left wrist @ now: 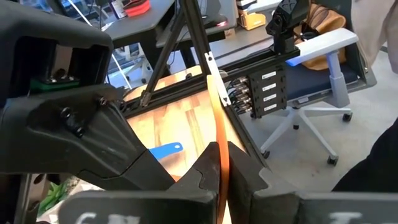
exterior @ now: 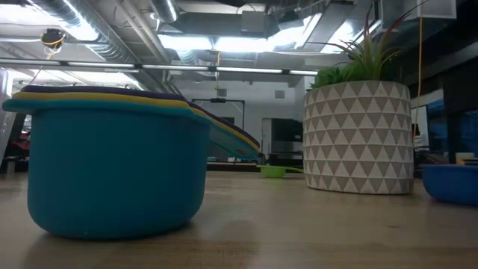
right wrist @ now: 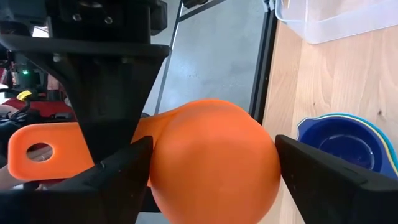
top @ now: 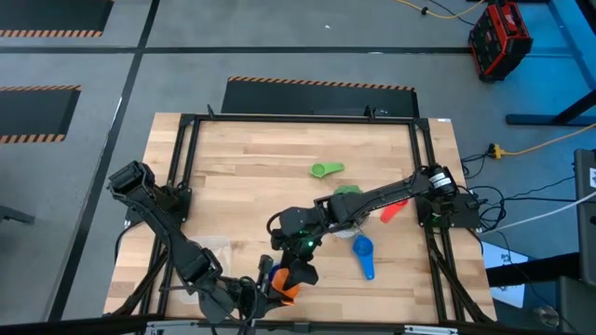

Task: Nest measuring cups in basket
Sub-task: Stack the orange measuring cup on top of the dark blue measuring cup

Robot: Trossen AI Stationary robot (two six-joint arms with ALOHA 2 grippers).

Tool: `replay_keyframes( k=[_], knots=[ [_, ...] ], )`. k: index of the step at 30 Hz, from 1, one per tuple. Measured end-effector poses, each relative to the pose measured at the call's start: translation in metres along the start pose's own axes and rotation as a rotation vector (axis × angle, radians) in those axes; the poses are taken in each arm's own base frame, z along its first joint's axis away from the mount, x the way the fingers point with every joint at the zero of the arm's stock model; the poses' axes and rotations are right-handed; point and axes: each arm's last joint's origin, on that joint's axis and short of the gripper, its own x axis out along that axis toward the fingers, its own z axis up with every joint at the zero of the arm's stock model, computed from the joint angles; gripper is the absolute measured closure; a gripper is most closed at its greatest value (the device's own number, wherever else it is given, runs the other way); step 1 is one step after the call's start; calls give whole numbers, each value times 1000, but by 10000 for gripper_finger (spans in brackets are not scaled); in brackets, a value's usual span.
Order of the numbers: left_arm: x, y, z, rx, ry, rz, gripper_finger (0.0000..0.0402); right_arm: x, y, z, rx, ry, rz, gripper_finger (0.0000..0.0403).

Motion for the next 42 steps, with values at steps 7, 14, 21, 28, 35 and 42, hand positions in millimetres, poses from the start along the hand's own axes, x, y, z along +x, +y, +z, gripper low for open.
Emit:
replay_keyframes(
  k=[7, 14, 21, 28, 35, 42],
  knots=[
    [0, 0, 0, 1, 1, 0, 399, 0, -1, 0, -12, 5, -5, 74],
    [0, 0, -1, 2, 5, 5, 400, -2, -3, 1, -37, 9, -3, 74],
    [1, 0, 0, -1, 1, -25, 401, -6, -5, 2, -38, 10, -9, 74],
    [-1, -3, 0, -15, 3, -63, 401, -13, -3, 4, -63, -14, -36, 75],
    [0, -2, 0, -23, 3, -54, 401, -13, -4, 5, -67, -62, -104, 75],
    [0, -2, 0, -24, 2, -54, 401, -13, -4, 6, -71, -67, -101, 74]
  ],
)
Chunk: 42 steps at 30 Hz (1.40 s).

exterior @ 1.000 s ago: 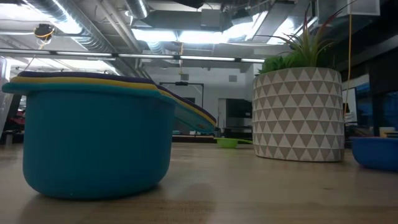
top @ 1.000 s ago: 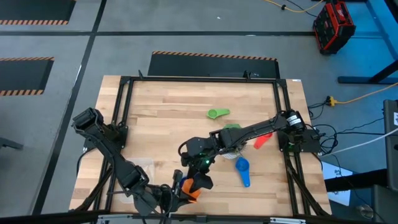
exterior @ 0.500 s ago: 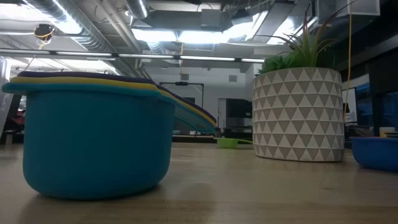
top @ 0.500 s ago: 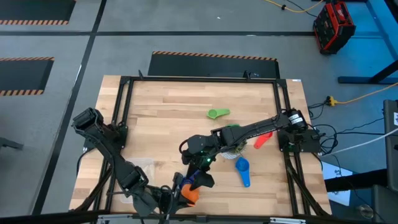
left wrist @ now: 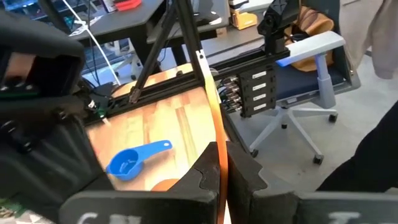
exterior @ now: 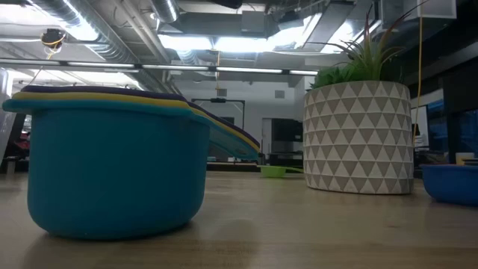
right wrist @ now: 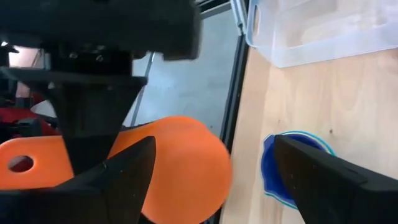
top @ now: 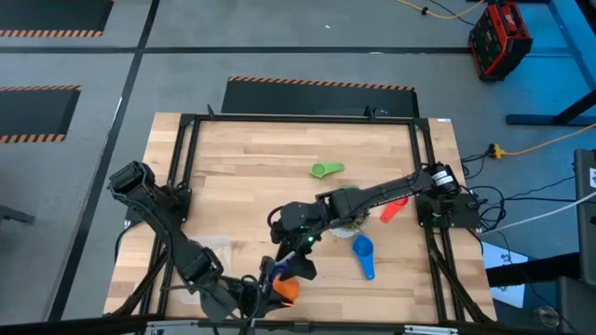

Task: Nest measuring cups in basket
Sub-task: Stack the orange measuring cup on top of the dark blue measuring cup

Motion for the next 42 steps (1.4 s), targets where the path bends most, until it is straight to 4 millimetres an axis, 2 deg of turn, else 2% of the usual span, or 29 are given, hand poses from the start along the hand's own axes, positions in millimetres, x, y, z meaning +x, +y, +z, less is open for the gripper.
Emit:
replay_keyframes(
  k=[5, 8, 18, 26, 34, 42],
  knots=[
    [0, 0, 0, 0, 0, 0, 401, 0, 1, -1, 5, 30, 40, 74],
    [0, 0, 0, 1, 0, 0, 401, 1, 2, -2, -63, 56, 92, 74],
    [0, 0, 0, -19, 0, -1, 401, 1, 3, -2, -49, 34, 56, 75],
    [0, -2, 0, -50, 3, -48, 401, -16, 2, 6, -49, -15, 13, 75],
    [0, -2, 0, -55, 3, -55, 401, -50, 4, 6, -77, 0, -77, 75],
    [1, -2, 0, -109, 5, -100, 401, -107, 39, -10, -191, 14, -254, 75]
  ],
)
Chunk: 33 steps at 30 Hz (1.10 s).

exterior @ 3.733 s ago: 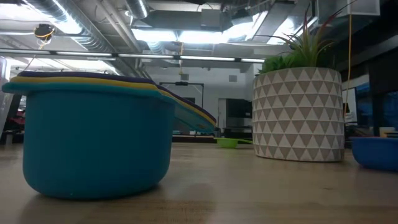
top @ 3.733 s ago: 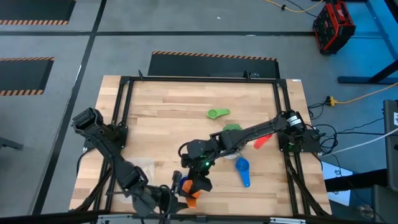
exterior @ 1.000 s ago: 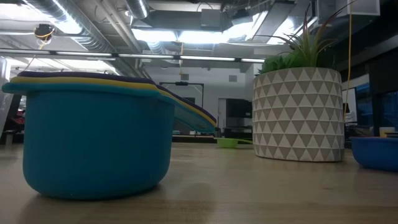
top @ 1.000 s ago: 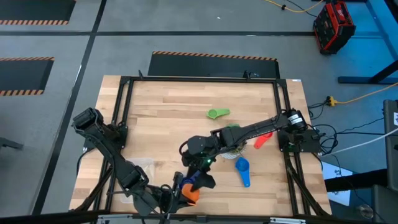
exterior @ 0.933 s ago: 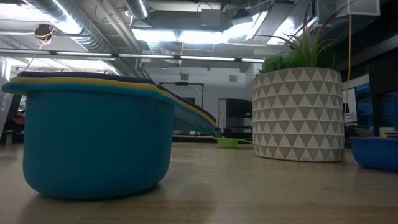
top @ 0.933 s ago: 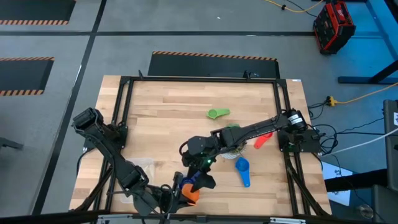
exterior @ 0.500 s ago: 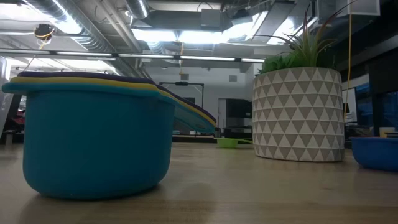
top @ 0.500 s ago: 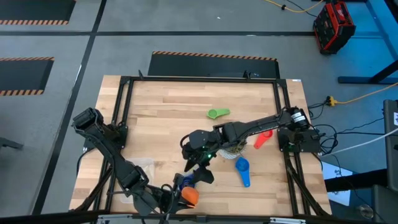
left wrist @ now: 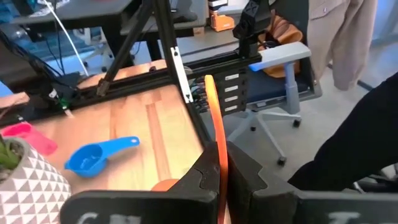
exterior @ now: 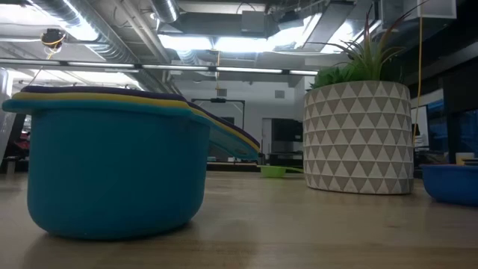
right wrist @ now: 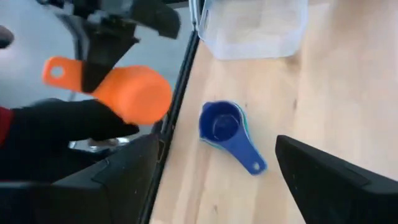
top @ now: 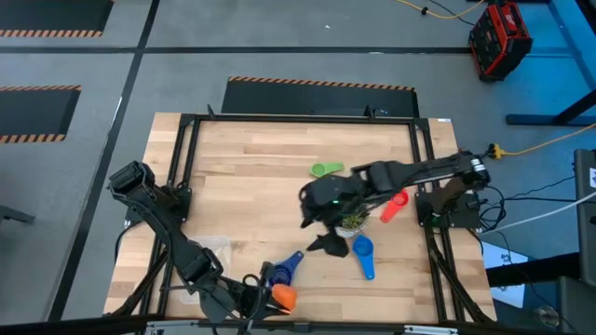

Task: Nest measuring cups in basket
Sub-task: Stack the orange measuring cup on top of the dark blue measuring cup

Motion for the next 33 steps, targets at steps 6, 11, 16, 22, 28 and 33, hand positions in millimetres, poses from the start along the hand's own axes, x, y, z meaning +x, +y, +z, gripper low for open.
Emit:
replay_keyframes(
  k=[6, 11, 16, 22, 28, 33],
  knots=[
    [4, 7, 1, -104, 8, -32, 401, -29, 34, -24, -95, -22, -152, 75],
    [15, 27, 2, -288, 44, -133, 401, -30, 54, -55, -93, 3, -198, 75],
    [28, 59, 3, -429, 89, -219, 401, -23, 65, -88, -85, 44, -251, 75],
    [38, 99, -2, -572, 197, -302, 401, -18, 78, -126, -59, 84, -280, 75],
    [41, 128, -13, -631, 321, -326, 401, -10, 87, -157, -26, 137, -289, 75],
    [41, 140, -17, -652, 366, -321, 401, -3, 93, -173, -41, 163, -274, 75]
  ],
)
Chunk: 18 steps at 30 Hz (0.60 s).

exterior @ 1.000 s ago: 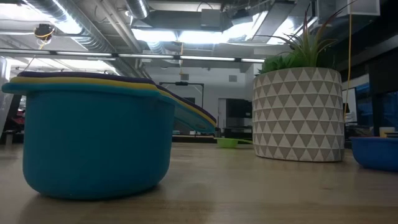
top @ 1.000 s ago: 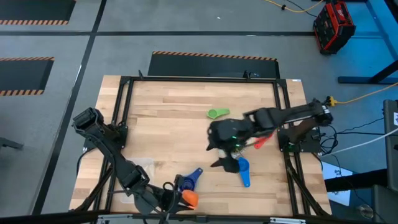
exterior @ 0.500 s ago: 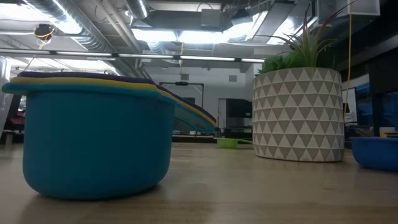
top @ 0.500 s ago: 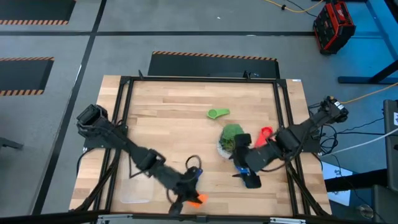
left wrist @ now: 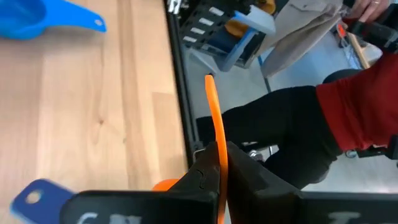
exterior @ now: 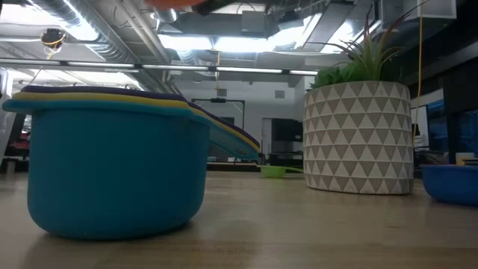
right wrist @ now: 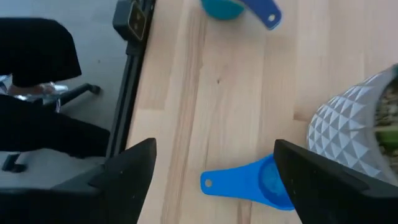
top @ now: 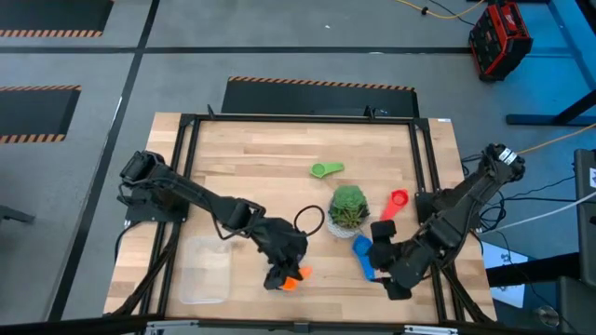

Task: Nest measuring cups in basket
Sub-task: Stack the orange measuring cup on top of the dark blue measuring cup

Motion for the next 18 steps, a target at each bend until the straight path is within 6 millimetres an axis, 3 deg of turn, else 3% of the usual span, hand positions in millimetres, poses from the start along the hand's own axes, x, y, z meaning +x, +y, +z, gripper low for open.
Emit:
replay_keyframes(
  k=[18],
  knots=[
    [14, 33, -34, -154, -32, -38, 401, 2, 7, -5, -50, -44, -20, 75]
  ],
)
